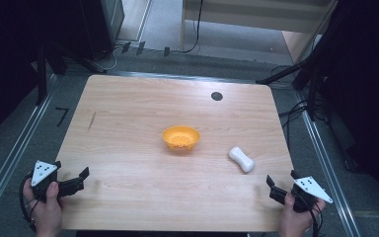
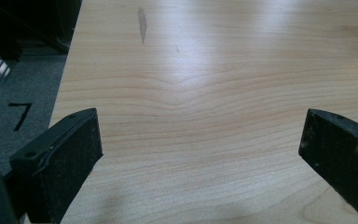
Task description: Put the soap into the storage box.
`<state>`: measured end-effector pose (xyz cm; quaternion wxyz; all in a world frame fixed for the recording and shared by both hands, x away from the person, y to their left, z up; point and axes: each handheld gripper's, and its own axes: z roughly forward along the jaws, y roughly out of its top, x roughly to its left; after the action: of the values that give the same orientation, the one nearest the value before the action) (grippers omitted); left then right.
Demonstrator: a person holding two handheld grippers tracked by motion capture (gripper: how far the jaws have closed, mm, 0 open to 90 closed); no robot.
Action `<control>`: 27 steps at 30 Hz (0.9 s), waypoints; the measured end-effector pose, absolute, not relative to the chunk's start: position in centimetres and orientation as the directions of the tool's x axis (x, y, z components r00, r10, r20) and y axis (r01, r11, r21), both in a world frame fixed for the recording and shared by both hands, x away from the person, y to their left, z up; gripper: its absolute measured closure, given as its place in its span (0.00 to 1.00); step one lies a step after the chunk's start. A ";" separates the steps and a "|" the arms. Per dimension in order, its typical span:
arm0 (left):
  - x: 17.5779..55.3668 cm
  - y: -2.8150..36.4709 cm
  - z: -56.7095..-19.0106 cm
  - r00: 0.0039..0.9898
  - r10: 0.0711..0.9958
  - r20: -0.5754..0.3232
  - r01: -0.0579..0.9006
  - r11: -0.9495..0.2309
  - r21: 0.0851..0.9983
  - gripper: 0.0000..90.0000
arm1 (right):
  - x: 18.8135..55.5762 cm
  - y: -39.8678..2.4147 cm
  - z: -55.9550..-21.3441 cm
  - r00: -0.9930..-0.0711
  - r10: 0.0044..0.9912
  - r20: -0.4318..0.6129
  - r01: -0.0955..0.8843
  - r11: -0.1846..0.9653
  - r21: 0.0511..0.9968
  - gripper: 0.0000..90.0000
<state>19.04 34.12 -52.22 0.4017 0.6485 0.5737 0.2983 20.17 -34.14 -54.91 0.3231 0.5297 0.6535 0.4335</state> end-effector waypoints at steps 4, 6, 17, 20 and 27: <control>19.0 34.1 -52.2 0.162 0.984 -0.075 0.503 -0.017 0.864 0.00 | 20.2 -34.2 -54.9 -0.231 0.972 0.042 0.415 0.059 0.908 0.12; 19.0 34.1 -52.2 0.161 0.984 -0.074 0.504 -0.017 0.864 0.00 | 20.2 -34.2 -54.9 -0.233 0.971 0.048 0.417 0.055 0.907 0.14; 18.9 34.3 -52.2 0.156 0.983 -0.097 0.496 0.007 0.869 0.00 | 20.5 -34.2 -55.0 -0.253 0.964 0.087 0.492 0.051 0.869 0.13; 19.0 34.3 -52.2 0.155 0.984 -0.093 0.500 0.003 0.866 0.00 | 20.6 -34.1 -55.0 -0.272 0.958 0.094 0.517 0.063 0.853 0.13; 19.0 34.3 -52.2 0.154 0.984 -0.093 0.501 0.003 0.866 0.00 | 21.5 -33.7 -54.6 -0.321 0.945 0.064 0.560 0.135 0.818 0.15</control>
<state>18.98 34.31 -52.20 0.4079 0.6409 0.5790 0.2960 21.52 -33.74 -54.62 0.2458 0.5281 0.7122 0.3918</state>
